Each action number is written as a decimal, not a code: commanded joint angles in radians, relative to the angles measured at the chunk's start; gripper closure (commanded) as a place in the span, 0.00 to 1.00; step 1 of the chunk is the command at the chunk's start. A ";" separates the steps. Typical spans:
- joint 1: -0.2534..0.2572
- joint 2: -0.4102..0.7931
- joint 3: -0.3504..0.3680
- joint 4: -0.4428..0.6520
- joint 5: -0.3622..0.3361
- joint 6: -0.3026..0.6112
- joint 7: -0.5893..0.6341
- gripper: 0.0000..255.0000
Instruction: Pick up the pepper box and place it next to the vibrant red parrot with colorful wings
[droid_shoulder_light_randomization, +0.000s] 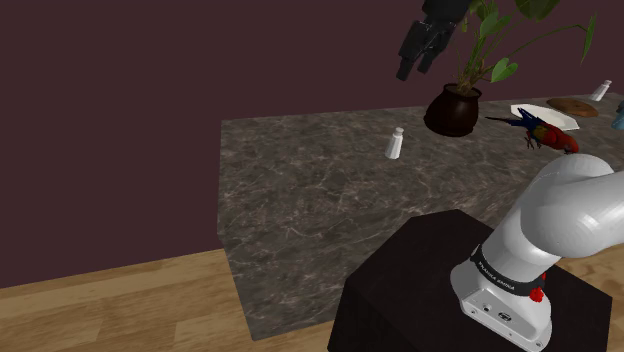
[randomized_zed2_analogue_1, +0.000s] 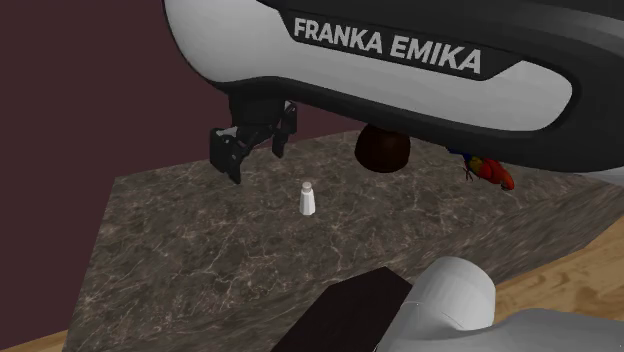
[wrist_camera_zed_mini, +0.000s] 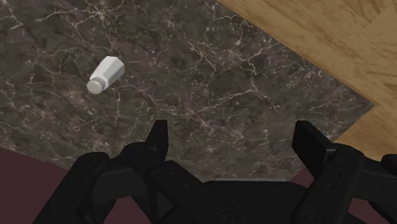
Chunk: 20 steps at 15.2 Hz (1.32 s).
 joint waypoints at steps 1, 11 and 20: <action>0.000 0.000 0.000 0.000 0.000 0.000 0.000 0.00; -0.050 0.152 -0.114 -0.134 -0.108 0.227 -0.161 0.00; -0.098 0.390 -0.217 -0.155 -0.194 0.447 -0.292 0.00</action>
